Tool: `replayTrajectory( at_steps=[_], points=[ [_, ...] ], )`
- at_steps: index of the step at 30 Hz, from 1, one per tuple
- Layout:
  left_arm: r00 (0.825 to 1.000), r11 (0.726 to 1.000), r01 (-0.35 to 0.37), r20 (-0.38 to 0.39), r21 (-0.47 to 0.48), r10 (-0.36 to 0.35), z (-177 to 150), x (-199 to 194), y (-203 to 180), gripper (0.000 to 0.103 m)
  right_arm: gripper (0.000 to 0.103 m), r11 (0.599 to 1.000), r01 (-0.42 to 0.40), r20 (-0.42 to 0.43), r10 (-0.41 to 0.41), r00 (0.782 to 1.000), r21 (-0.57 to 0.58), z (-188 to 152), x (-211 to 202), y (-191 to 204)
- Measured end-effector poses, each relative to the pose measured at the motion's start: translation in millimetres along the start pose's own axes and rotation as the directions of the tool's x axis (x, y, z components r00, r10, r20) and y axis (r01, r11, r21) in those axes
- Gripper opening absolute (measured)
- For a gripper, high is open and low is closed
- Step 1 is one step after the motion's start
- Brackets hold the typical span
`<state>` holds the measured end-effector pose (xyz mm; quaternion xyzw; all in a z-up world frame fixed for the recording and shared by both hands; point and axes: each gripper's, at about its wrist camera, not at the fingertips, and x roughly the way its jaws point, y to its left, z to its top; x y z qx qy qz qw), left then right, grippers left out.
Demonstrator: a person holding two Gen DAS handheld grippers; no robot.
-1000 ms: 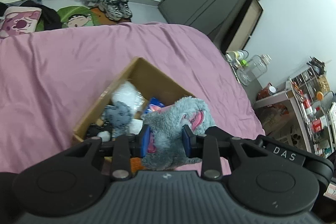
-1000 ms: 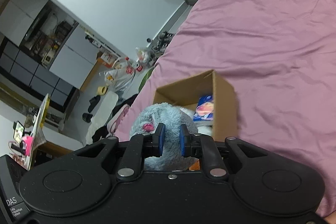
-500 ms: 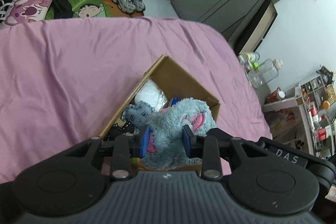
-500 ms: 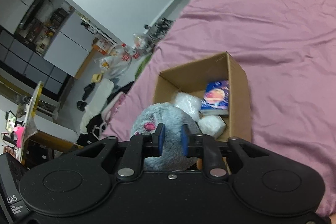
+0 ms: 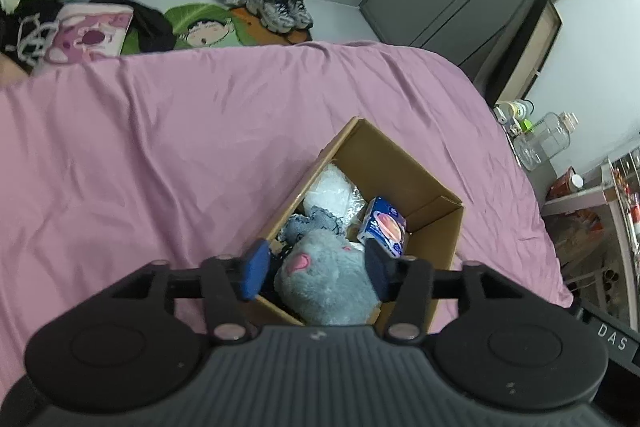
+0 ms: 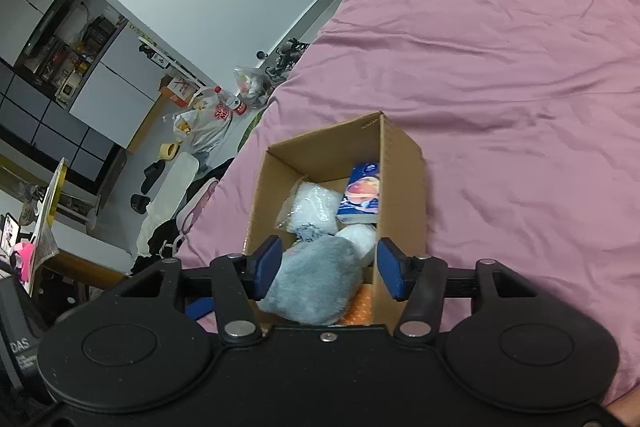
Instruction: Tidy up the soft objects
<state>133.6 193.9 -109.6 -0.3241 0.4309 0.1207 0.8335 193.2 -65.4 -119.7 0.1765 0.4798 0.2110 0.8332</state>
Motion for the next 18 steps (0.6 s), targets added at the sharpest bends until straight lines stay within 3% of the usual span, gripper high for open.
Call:
replayTrajectory(
  at_steps=[5,11,13,18],
  points=[
    [1.0,0.998,-0.02,0.014,0.068,0.019,-4,-10,-19,0.073,0.067,1.0,0.016,0.018,-0.016,1.0,-0.013,-4,-16,-8],
    [0.999,0.986,-0.041,0.02,0.16,0.038,-15,-20,-47,0.077,0.091,0.998,0.058,0.065,-0.056,0.996,-0.023,-5,-43,-19],
    [0.999,0.981,-0.049,0.028,0.19,0.044,-20,-26,-56,0.083,0.095,0.997,0.072,0.08,-0.07,0.994,-0.024,-6,-53,-23],
    [0.999,0.965,-0.033,0.04,0.261,0.023,-33,-40,-74,0.086,0.1,0.995,0.098,0.136,-0.093,0.986,-0.032,-11,-81,-33]
  ],
)
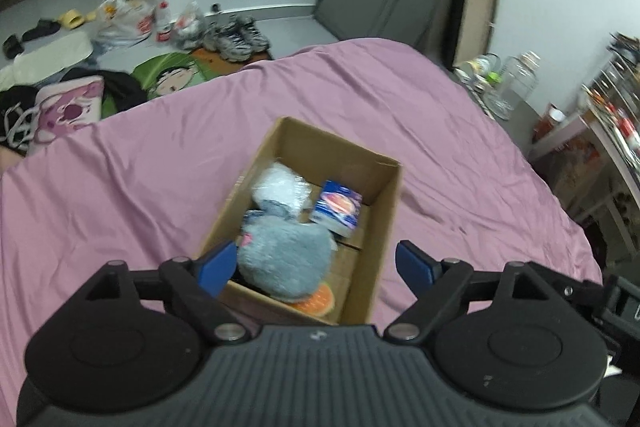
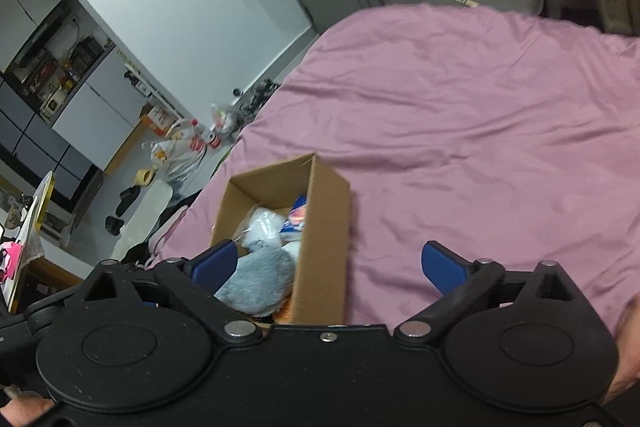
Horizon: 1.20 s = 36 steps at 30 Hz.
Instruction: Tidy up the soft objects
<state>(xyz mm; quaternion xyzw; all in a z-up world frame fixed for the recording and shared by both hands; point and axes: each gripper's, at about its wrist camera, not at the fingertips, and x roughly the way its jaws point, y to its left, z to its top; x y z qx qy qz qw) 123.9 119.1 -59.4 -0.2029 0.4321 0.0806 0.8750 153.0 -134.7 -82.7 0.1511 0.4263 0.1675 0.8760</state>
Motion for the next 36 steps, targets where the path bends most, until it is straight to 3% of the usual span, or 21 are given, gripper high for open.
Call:
replayTrajectory(
  at_steps=[20,36],
  points=[
    [0.994,0.988,0.0,0.109,0.157,-0.018,-36,-73,-48,0.098,0.103,0.997,0.05,0.073,-0.045,0.996,-0.064,-16,-87,-17],
    [0.984,0.968,-0.032,0.18,0.248,-0.014,-63,-122,-70,0.099,0.103,0.984,0.119,0.158,-0.097,0.983,-0.134,-36,-140,-23]
  ],
)
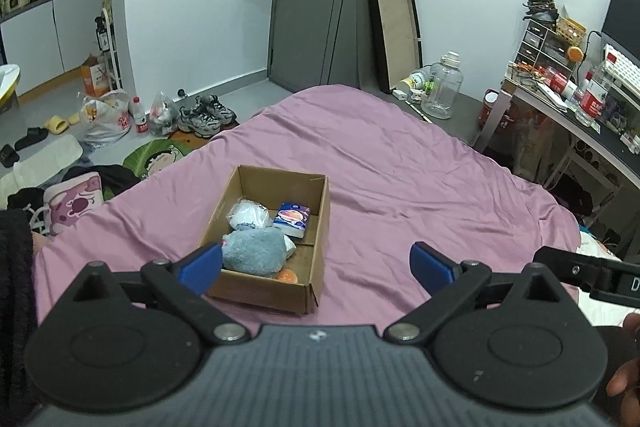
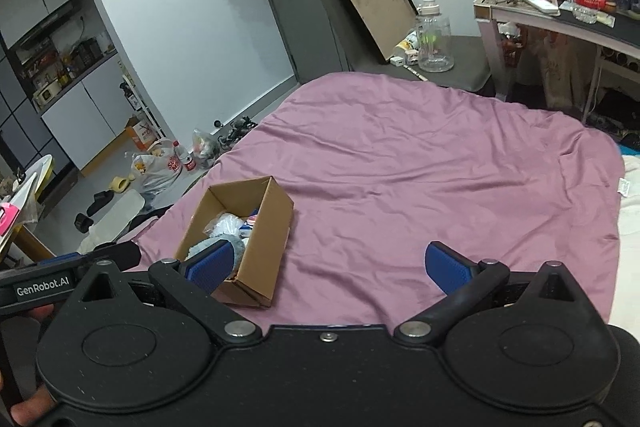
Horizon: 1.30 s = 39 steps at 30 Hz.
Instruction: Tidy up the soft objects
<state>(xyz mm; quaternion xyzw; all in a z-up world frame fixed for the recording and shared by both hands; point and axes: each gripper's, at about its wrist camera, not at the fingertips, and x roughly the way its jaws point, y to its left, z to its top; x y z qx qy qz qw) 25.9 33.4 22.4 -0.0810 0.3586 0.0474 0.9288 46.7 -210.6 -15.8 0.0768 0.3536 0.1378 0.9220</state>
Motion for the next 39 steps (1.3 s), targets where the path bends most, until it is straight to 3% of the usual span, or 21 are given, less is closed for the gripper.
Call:
replayTrajectory(
  at_steps=[19,39],
  points=[
    [0.999,0.999,-0.01,0.053,0.034,0.008,-16,-49,-11,0.099,0.103,0.996,-0.013,0.034,0.016,0.999,-0.088,-23,-47,10],
    [0.998,0.999,0.006,0.06,0.044,-0.008,-23,-58,-15,0.099,0.103,0.997,-0.004,0.054,0.008,0.999,-0.075,-24,-60,7]
  ],
)
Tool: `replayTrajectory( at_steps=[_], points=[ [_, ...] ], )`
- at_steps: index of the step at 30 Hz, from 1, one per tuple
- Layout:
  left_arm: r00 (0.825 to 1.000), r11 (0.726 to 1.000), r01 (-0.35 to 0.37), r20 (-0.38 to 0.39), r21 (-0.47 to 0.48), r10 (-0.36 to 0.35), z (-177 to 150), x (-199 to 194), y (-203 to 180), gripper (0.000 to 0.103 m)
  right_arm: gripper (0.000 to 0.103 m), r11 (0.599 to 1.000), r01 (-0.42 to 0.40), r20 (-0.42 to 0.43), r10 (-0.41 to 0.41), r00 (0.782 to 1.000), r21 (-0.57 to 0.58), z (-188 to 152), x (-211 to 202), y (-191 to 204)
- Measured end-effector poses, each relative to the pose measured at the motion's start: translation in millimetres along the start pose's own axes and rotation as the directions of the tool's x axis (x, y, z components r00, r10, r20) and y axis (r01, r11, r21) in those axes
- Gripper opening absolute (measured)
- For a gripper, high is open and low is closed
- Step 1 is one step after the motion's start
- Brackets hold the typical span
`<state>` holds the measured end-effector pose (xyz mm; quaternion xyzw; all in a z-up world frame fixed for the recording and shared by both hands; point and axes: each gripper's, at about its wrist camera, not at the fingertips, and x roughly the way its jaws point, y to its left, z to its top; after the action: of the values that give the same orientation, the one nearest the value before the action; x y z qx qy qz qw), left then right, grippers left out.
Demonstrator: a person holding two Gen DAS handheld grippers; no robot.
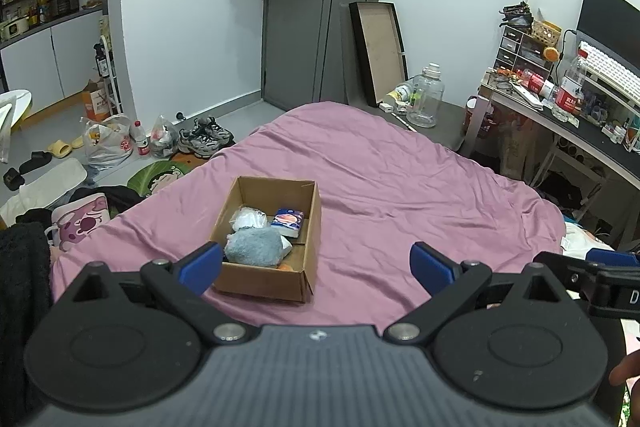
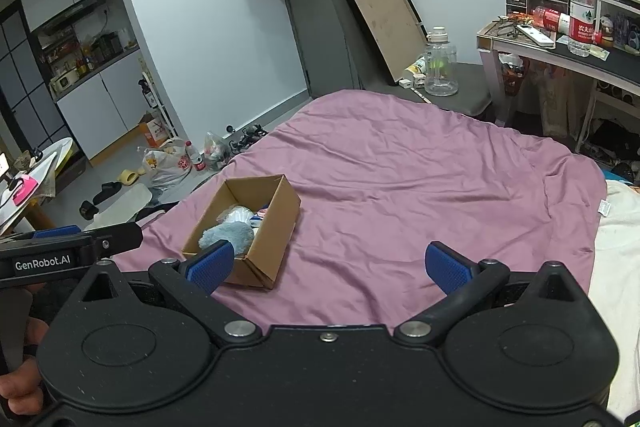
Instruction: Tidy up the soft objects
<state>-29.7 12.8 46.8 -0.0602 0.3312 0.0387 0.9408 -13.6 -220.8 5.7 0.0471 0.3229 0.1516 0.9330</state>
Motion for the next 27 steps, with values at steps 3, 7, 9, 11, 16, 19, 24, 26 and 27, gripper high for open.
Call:
replayTrajectory(
  at_steps=[3,7,9,11,16,19,24,26,27],
  points=[
    [1.0,1.0,0.002,-0.004,0.0,-0.002,1.5,0.8,0.7,0.099,0.103,1.0,0.007,-0.002,-0.007,1.0,0.004,0.7,-0.6,-0.9],
    [1.0,1.0,0.001,-0.006,0.0,-0.001,2.5,1.3,1.5,0.099,0.103,1.0,0.017,-0.004,-0.017,1.0,0.008,0.7,0.5,-3.2],
    [1.0,1.0,-0.001,-0.004,-0.001,0.001,3.3,1.0,2.6,0.099,0.103,1.0,0.026,-0.004,-0.026,1.0,0.006,0.4,1.8,-3.5],
    [1.0,1.0,-0.001,-0.003,-0.002,0.001,3.3,0.7,2.9,0.099,0.103,0.999,0.038,-0.007,-0.038,0.999,0.004,0.0,2.5,-3.1],
    [1.0,1.0,0.003,-0.005,-0.002,-0.003,4.8,1.0,4.4,0.099,0.103,0.999,0.044,-0.006,-0.044,0.999,0.0,-0.7,2.0,-2.7],
    [1.0,1.0,0.006,-0.007,0.002,-0.006,6.1,1.2,4.4,0.099,0.103,0.999,0.049,-0.005,-0.049,0.999,-0.002,-0.5,1.9,-2.4],
    [1.0,1.0,0.006,-0.011,-0.002,-0.006,7.3,2.9,4.7,0.099,0.103,0.998,0.055,-0.005,-0.055,0.998,-0.004,-0.6,2.2,-2.6],
    [1.0,1.0,0.006,-0.011,-0.002,-0.006,6.5,4.7,5.1,0.099,0.103,0.998,0.06,-0.005,-0.06,0.998,-0.004,-1.1,3.3,-3.5],
    [1.0,1.0,0.005,-0.008,0.001,-0.005,5.4,5.2,5.2,0.099,0.103,0.998,0.062,-0.003,-0.062,0.998,-0.003,-1.7,3.8,-4.2]
  ],
)
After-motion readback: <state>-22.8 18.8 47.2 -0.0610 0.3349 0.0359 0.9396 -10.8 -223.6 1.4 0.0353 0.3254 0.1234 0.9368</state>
